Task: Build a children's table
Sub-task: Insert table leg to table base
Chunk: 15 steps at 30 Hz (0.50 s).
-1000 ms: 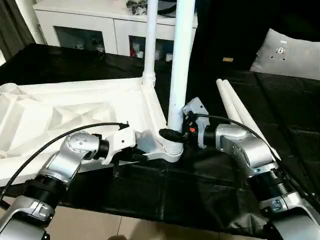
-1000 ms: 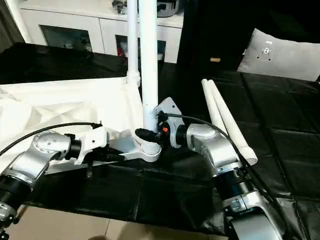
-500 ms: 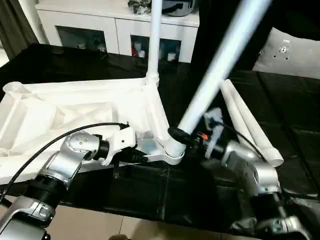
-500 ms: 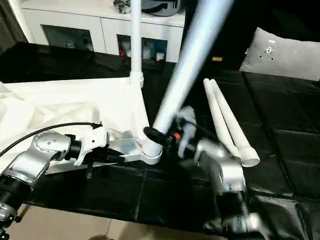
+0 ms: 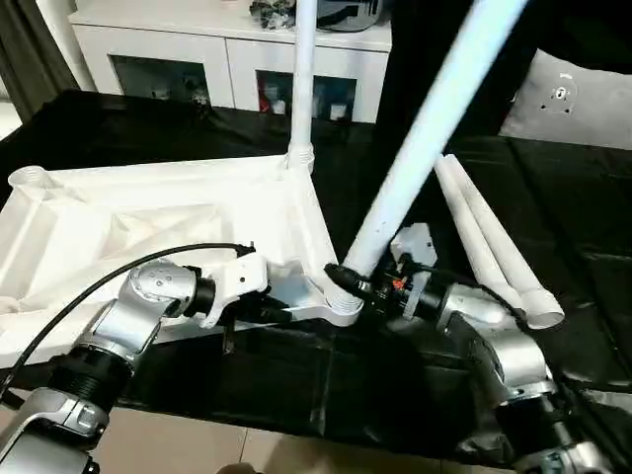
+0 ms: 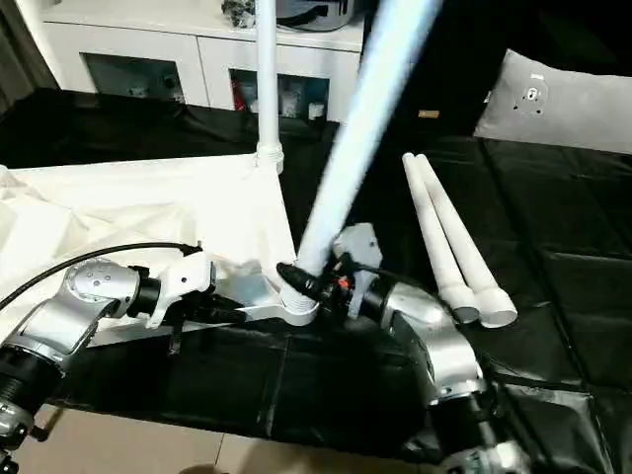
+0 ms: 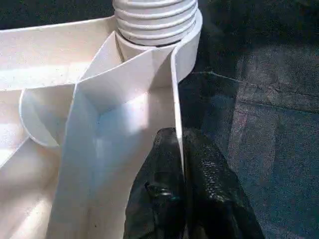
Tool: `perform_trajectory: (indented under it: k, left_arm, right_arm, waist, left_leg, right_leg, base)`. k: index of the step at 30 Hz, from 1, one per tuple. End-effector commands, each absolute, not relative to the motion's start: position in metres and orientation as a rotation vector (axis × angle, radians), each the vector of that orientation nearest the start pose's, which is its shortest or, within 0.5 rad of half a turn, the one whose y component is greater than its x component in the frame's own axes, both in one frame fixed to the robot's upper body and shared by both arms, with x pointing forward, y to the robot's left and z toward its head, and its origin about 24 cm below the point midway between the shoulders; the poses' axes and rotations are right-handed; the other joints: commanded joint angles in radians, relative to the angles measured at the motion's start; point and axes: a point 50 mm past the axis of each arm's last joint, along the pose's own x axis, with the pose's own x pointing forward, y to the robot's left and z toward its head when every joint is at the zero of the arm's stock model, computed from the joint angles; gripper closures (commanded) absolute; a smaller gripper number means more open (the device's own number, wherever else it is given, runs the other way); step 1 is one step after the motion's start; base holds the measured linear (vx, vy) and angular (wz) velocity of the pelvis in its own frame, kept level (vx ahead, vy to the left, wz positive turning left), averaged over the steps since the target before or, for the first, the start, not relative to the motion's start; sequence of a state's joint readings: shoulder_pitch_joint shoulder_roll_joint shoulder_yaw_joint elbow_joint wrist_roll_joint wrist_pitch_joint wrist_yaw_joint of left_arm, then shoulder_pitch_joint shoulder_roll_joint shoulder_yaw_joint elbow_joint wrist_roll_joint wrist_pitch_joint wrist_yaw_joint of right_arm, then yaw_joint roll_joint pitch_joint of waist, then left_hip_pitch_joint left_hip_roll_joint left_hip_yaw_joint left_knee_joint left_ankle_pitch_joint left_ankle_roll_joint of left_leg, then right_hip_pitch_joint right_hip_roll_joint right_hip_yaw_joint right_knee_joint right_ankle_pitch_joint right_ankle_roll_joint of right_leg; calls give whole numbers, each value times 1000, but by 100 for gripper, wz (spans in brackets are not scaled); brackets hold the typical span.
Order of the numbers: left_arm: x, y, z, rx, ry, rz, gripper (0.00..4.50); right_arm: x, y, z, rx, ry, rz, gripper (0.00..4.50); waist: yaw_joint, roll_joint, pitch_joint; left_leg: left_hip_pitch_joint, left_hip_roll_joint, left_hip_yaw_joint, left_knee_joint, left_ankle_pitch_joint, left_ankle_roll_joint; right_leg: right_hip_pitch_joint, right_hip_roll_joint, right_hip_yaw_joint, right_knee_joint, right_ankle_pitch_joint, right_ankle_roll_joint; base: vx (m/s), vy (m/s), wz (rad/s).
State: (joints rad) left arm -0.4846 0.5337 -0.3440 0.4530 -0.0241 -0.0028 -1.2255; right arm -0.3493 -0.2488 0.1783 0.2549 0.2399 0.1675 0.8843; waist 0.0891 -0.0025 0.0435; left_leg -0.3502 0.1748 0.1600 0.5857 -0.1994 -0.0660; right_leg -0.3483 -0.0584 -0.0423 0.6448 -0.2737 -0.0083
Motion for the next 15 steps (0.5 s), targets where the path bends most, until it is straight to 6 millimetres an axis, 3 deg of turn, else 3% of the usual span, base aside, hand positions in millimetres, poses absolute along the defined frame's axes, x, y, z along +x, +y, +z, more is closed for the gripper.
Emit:
perform_trajectory:
  k: [1,8,11,15]
  left_arm:
    - [289,164,43,591,506,-1461,450]
    - [295,164,45,637,510,-1484,450]
    - [300,161,48,657,493,-1489,450]
    - [310,153,52,677,457,-1484,450]
  right_arm:
    - [279,-115,25,-53,363,1100,260]
    - [278,-112,20,-83,457,1158,260]
    - [282,-112,17,-94,509,1151,260]
    - [283,-110,15,-110,550,1154,260]
  waist:
    - [-4,22,-47]
    - [-3,23,-46]
    - [-5,30,-46]
    - [-4,31,-42]
  left_leg:
    - [6,58,-18,-75,-178,-7]
    - [9,60,-18,-76,-191,-9]
    - [9,61,-19,-78,-205,-17]
    - [14,60,-18,-80,-254,-27]
  right_leg:
    - [30,-87,53,-80,69,-242]
    - [28,-88,52,-82,59,-245]
    - [27,-88,52,-81,52,-247]
    - [24,-91,58,-95,-62,-232]
  base:
    - [0,0,0]
    - [0,0,0]
    - [0,0,0]
    - [0,0,0]
